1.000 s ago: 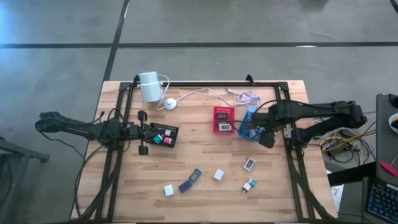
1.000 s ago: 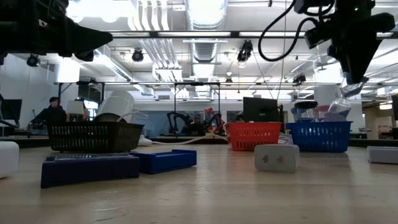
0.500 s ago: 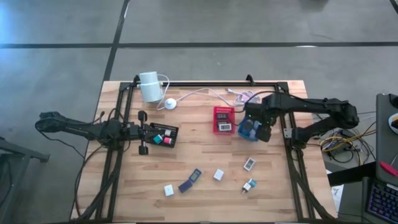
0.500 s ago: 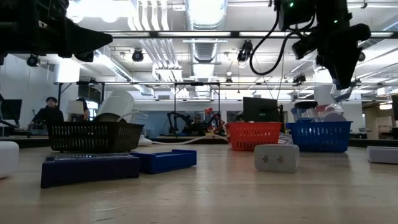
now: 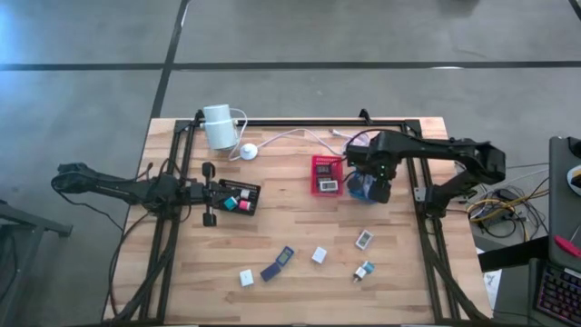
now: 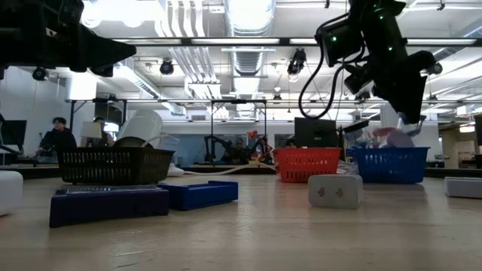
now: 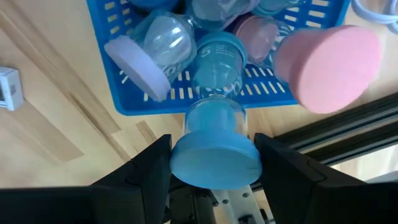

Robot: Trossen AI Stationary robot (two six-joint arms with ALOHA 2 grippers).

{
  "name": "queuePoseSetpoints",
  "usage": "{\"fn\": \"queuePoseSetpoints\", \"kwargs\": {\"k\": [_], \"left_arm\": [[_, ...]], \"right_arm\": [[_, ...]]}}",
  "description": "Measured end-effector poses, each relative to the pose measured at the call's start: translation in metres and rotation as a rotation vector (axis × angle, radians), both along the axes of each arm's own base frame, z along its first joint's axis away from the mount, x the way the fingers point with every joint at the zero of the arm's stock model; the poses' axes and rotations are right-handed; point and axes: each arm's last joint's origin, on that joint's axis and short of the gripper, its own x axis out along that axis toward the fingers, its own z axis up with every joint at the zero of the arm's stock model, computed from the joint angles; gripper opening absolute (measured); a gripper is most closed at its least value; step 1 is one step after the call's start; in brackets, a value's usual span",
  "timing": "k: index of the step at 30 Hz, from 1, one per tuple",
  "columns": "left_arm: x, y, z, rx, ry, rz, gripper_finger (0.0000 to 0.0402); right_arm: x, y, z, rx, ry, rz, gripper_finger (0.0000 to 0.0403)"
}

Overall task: Pick & Place Office items
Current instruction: Put the light blue hourglass into the blue bin

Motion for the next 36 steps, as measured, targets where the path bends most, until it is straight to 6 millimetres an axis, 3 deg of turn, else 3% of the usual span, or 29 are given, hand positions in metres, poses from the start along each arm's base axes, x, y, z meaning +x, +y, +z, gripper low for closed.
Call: {"fn": "queuePoseSetpoints", "kwargs": {"k": [26, 31, 36], "left_arm": [[0.0, 0.0, 0.0, -0.008, 0.001, -0.001, 0.0013], [0.0, 0.0, 0.0, -0.008, 0.002, -0.001, 0.0011], [0.0, 0.0, 0.0, -0.019, 0.0, -0.001, 0.0011]], "right_arm": [[0.006, -0.001, -0.019, 0.041, -0.007, 0.02, 0.02], [0.004, 0.0, -0.014, 0.043, -0.027, 0.03, 0.0205], [-0.002, 0.002, 0.001, 0.018, -0.094, 0.031, 0.0238]]}}
